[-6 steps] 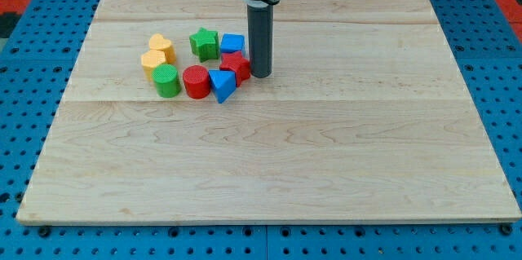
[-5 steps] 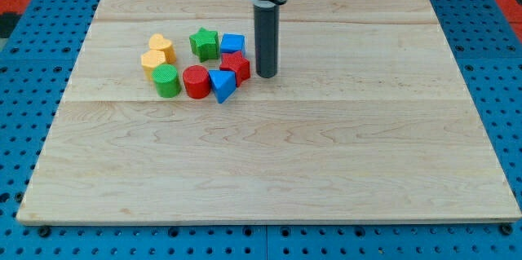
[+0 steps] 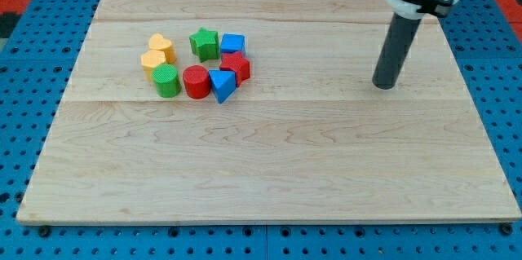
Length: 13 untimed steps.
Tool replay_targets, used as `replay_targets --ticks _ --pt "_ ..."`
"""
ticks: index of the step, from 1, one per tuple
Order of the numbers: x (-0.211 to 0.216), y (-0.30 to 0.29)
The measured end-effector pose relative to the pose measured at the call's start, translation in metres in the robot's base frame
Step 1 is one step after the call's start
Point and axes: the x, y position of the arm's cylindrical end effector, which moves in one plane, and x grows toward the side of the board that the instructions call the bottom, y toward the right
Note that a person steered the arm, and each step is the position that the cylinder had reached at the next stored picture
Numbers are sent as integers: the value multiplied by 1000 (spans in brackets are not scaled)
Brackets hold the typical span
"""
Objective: Push the yellow heart closer to the green star
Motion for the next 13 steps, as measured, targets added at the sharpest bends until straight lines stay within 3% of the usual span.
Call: replay_targets --ticks 1,3,4,5,8,13 --pt "32 -42" --pt "32 -286" --pt "32 -380" --pt "31 -391" --pt "-42 -389" --pt "-76 -348"
